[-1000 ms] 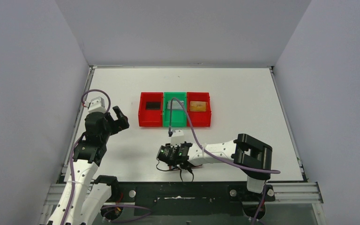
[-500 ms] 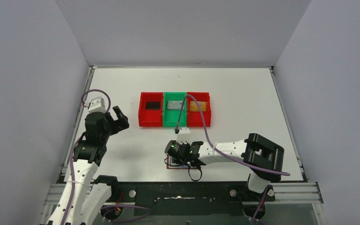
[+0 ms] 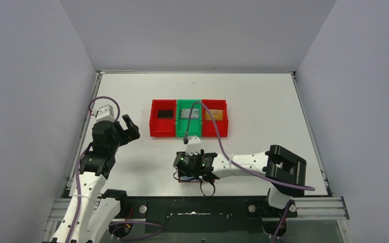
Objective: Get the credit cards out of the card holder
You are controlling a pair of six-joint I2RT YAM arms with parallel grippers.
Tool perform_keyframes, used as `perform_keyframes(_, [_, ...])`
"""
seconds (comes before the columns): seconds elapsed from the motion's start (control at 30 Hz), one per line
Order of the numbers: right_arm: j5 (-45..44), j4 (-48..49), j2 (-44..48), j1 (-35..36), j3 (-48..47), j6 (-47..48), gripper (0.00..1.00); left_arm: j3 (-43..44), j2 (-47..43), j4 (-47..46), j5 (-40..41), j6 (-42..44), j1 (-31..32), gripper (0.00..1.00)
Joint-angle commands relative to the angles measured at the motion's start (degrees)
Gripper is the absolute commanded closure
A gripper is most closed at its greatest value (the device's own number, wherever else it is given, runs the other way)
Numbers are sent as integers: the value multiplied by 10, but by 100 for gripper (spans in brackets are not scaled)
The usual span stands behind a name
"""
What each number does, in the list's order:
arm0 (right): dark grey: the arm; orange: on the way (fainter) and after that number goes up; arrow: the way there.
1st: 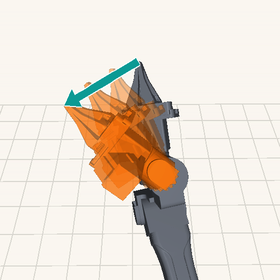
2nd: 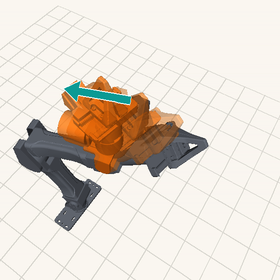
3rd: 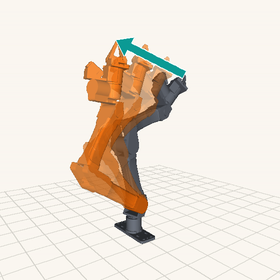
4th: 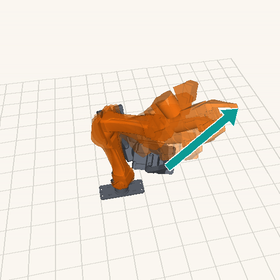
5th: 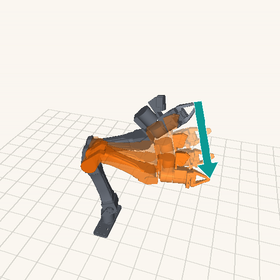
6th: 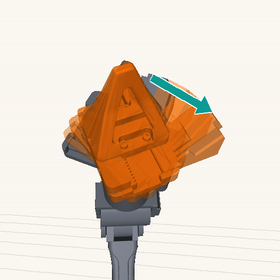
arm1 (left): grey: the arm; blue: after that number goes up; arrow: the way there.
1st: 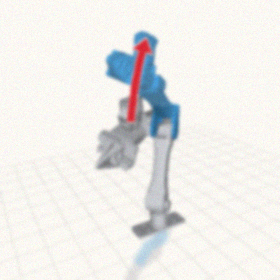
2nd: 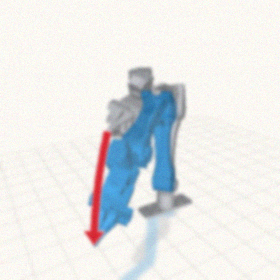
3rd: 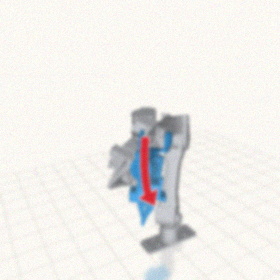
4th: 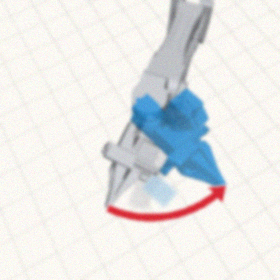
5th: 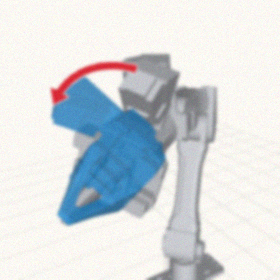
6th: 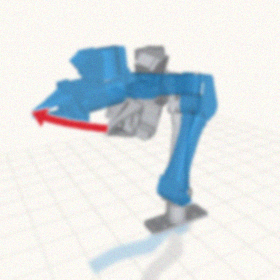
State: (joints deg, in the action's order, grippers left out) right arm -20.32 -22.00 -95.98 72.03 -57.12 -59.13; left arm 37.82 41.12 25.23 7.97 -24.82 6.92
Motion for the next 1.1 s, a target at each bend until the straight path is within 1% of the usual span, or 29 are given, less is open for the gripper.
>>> perform_keyframes(0.0, [-69, -51, 33, 13, -32, -21, 39, 8, -2, -26, -9, 7, -3, 4])
perform_keyframes(0.07, [-92, -100, 32, 17, -41, -51, 35, 8, -3, -26, -9, 7, -3, 4])
perform_keyframes(0.2, [-126, -192, 21, 17, -49, -129, 33, 8, -2, -27, -9, 7, -3, 4])
perform_keyframes(0.37, [-120, -205, 7, 17, -41, -147, 28, 7, -1, -28, -11, 7, -3, 4])
perform_keyframes(0.63, [-99, -230, -68, 10, -54, -156, 19, 8, -1, -27, -12, 7, -3, 4])
perform_keyframes(0.8, [-67, -179, -68, 1, -24, -140, 22, 7, -2, -26, -12, 7, -3, 4])
perform_keyframes(0.83, [-61, -167, -66, -2, -19, -136, 25, 8, -2, -26, -11, 7, -3, 4])
perform_keyframes(0.9, [-55, -157, -62, -6, -9, -132, 34, 7, -2, -26, -12, 7, -3, 4])
perform_keyframes(0.93, [-56, -158, -62, -6, -9, -131, 36, 8, -2, -26, -12, 7, -3, 4])
perform_keyframes(0.97, [-62, -164, -60, -6, -14, -131, 37, 7, -2, -26, -12, 7, -3, 4])
perform_keyframes(1.0, [-69, -169, -59, -4, -19, -127, 35, 8, -1, -27, -12, 7, -3, 4])
perform_keyframes(1.07, [-85, -185, -56, 3, -38, -122, 29, 7, -1, -27, -13, 7, -3, 4])
